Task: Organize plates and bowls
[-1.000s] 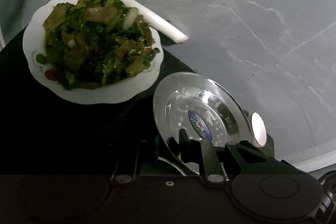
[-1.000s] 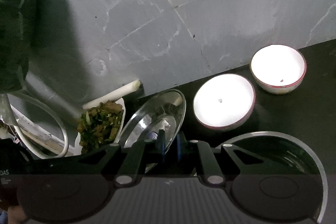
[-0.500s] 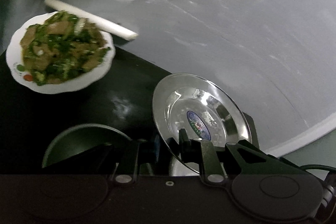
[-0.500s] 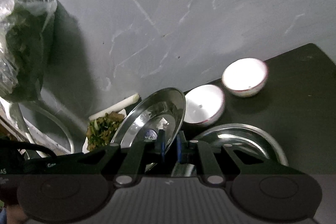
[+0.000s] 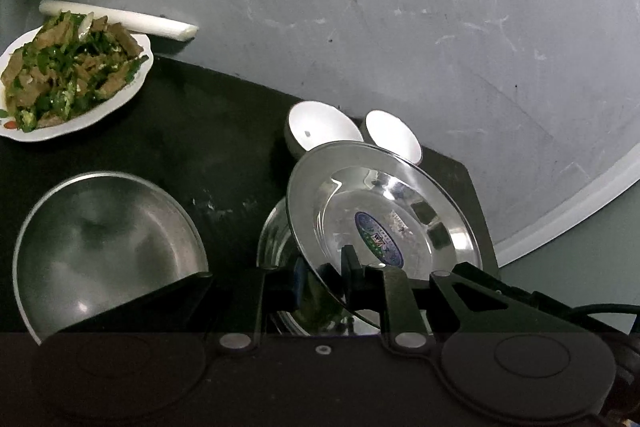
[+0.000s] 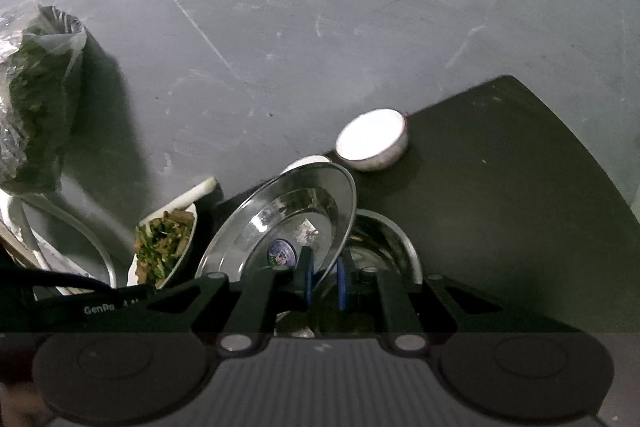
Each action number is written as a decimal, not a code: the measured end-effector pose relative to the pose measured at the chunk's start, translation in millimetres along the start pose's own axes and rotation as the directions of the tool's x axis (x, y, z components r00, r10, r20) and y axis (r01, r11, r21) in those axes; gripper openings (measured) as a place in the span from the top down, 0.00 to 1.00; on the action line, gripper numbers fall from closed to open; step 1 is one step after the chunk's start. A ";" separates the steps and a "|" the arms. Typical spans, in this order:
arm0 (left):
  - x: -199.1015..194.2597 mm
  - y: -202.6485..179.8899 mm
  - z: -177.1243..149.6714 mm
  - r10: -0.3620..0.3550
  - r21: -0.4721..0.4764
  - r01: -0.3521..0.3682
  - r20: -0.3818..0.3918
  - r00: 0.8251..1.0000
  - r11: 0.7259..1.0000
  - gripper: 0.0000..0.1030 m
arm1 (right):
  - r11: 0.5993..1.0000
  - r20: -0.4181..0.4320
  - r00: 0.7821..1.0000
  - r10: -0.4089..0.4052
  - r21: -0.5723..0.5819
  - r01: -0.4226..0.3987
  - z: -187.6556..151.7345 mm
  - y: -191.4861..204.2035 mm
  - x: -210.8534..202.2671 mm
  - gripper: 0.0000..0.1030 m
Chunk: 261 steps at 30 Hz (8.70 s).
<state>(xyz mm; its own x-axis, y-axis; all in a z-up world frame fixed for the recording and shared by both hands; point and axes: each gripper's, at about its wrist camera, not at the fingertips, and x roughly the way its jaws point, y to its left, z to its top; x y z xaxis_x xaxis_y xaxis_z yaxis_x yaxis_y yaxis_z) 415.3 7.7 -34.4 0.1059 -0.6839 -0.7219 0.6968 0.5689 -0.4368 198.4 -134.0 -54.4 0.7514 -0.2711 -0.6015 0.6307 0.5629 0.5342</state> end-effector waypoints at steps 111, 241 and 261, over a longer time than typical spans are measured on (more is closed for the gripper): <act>-69.4 94.7 -48.7 0.599 -0.331 -0.549 0.066 0.798 0.767 0.01 | 0.715 -0.174 0.984 0.036 -0.684 -0.147 -10.9 127.8 58.6 0.14; -87.0 -118.9 -103.5 0.524 -0.383 -0.428 0.193 0.830 0.819 0.03 | 0.793 -0.279 0.954 0.109 -0.555 -0.253 101.2 -72.8 -57.3 0.01; 41.4 -100.7 55.6 0.673 -0.374 -0.608 0.064 0.737 0.701 0.02 | 0.523 -0.464 0.813 0.353 -0.623 -0.582 188.6 -34.5 113.0 0.09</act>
<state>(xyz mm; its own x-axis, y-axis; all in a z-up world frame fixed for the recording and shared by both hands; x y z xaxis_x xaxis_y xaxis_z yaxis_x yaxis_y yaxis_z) 389.0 -103.4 9.5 0.5921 -0.1501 -0.7918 0.1589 0.9850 -0.0678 298.1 -331.2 -28.8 0.7434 0.3403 -0.5758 -0.2282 0.9383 0.2598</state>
